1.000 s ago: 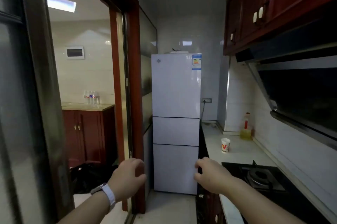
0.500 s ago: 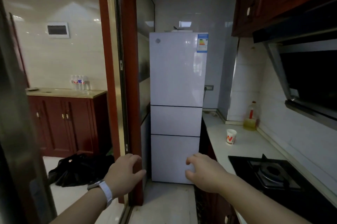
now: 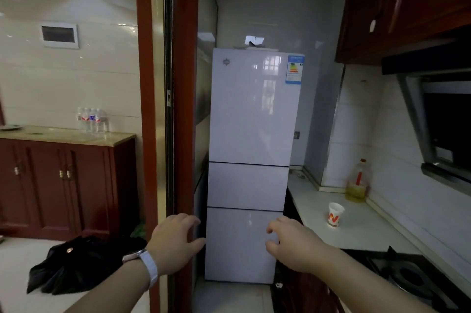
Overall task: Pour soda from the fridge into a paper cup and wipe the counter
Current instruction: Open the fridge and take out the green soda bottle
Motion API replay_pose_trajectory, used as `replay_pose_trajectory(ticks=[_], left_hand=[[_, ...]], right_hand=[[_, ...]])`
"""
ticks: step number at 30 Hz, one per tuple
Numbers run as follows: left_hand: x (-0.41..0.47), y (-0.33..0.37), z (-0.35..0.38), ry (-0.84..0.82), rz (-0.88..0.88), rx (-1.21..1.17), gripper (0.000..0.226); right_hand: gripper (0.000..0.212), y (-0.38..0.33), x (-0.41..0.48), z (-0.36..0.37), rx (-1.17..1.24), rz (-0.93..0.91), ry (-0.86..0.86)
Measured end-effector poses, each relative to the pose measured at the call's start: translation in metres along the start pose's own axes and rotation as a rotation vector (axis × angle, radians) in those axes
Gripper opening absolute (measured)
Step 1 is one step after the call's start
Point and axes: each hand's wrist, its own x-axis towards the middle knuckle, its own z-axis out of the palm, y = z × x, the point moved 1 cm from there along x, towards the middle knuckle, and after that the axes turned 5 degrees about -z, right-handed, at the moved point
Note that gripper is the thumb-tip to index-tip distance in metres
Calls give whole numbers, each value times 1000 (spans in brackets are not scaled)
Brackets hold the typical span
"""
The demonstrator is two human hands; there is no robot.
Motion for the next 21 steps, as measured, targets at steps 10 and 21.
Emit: replay_pose_trajectory(ticks=[10, 21], left_hand=[[80, -23, 26, -64, -15, -4, 53], [247, -22, 57, -80, -82, 28, 58]], right_hand=[[46, 32, 94, 8, 66, -10, 23], [42, 122, 246, 10, 130, -56, 37]])
